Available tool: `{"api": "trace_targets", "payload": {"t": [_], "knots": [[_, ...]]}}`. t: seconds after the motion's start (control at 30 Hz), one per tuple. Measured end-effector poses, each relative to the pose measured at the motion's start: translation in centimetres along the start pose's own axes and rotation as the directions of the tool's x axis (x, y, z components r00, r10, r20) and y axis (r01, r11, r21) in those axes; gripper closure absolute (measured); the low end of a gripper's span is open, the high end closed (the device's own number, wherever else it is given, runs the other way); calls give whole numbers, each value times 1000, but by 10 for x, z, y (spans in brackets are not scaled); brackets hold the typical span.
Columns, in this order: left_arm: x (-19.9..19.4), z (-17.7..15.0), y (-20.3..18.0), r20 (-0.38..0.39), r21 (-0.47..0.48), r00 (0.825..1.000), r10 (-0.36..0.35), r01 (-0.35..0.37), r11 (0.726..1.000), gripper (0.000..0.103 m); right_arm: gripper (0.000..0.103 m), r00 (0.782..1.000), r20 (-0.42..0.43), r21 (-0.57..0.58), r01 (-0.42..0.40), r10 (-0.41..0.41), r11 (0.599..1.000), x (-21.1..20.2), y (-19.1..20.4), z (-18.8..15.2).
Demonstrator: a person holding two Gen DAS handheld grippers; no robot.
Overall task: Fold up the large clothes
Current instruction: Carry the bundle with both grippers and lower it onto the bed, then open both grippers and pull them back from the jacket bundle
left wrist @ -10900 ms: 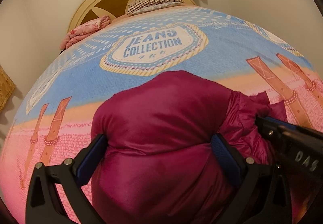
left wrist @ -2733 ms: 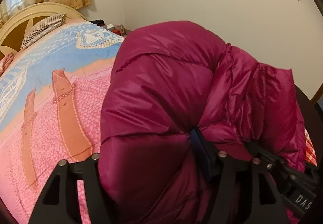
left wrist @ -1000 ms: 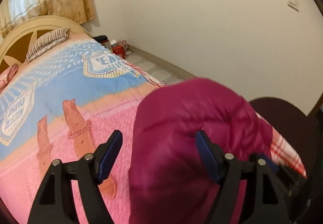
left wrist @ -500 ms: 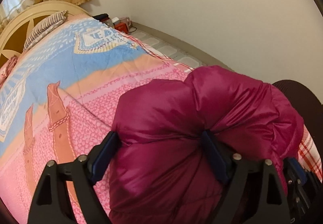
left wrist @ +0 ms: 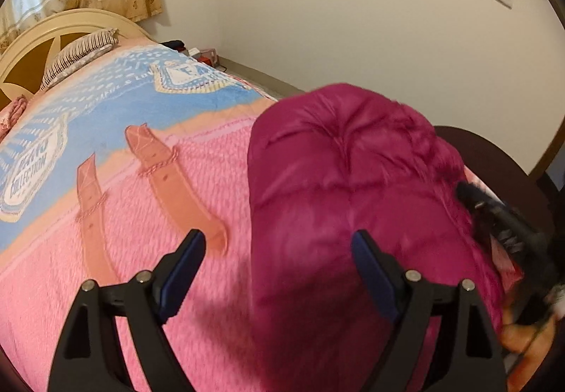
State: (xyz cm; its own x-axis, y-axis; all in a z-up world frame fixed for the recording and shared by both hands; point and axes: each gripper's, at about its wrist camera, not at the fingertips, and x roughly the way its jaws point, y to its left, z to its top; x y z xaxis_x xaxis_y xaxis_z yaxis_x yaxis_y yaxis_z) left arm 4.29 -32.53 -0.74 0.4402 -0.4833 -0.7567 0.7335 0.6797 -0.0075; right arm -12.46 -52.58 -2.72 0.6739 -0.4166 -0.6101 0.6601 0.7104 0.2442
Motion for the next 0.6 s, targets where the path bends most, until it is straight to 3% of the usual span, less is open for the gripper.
{"api": "trace_targets", "payload": {"t": [0.13, 0.23, 0.37, 0.6], "knots": [[-19, -12, -4, 24, 15, 1000, -18, 18, 1000, 16, 84, 999, 34, -71, -34, 36, 997, -58, 7, -13], [-25, -24, -11, 12, 13, 1000, -22, 21, 1000, 16, 84, 996, 10, -122, -82, 84, 989, -90, 18, -34], [-29, -44, -16, 2, 9, 1000, 5, -5, 1000, 15, 84, 989, -83, -109, -128, 119, 986, -93, 21, -65], [-51, -67, -19, 17, 30, 999, 46, -47, 998, 15, 84, 988, -126, -58, -100, 92, 993, -90, 21, -105]]}}
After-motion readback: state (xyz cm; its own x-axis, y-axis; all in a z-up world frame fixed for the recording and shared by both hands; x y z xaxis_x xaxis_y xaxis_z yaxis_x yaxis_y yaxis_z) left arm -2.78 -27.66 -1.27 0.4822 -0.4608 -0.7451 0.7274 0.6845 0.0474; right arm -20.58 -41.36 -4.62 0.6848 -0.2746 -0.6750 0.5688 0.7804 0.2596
